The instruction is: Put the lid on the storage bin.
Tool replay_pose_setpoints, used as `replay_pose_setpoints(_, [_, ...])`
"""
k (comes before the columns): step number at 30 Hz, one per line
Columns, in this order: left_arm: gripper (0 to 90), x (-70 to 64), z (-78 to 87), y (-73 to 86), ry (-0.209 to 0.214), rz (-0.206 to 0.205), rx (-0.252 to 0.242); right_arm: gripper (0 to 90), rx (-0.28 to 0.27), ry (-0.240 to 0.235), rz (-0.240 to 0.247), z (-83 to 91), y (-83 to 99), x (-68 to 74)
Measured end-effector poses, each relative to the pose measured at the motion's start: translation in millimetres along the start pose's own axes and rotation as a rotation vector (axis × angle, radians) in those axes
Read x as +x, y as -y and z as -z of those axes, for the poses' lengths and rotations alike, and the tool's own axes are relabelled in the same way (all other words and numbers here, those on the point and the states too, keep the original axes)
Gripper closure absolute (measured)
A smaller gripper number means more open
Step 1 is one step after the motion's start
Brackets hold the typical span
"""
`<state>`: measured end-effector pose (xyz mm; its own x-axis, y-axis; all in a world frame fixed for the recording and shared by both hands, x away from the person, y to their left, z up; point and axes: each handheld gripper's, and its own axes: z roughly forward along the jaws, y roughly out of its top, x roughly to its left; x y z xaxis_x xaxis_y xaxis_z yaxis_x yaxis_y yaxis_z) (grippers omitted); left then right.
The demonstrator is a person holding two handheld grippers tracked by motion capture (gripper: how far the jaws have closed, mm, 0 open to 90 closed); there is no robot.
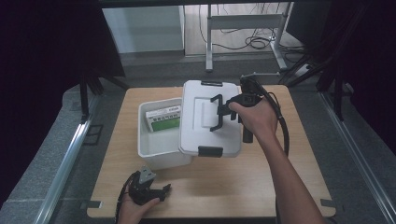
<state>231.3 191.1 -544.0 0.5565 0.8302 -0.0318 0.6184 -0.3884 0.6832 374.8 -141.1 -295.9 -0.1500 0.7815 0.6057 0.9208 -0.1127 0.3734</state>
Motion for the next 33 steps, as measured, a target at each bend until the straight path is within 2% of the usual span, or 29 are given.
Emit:
replay_pose_setpoints(17, [12.0,0.0,-0.2,-0.1,0.002,-0.002,0.001,84.7,0.049,-0.011,0.036,-25.3,-4.2,24.4])
replay_pose_setpoints(33, [12.0,-0.5,-0.3,-0.2,0.005,0.0,0.001,84.7,0.104,-0.01,0.07,-56.4,-7.6,52.1])
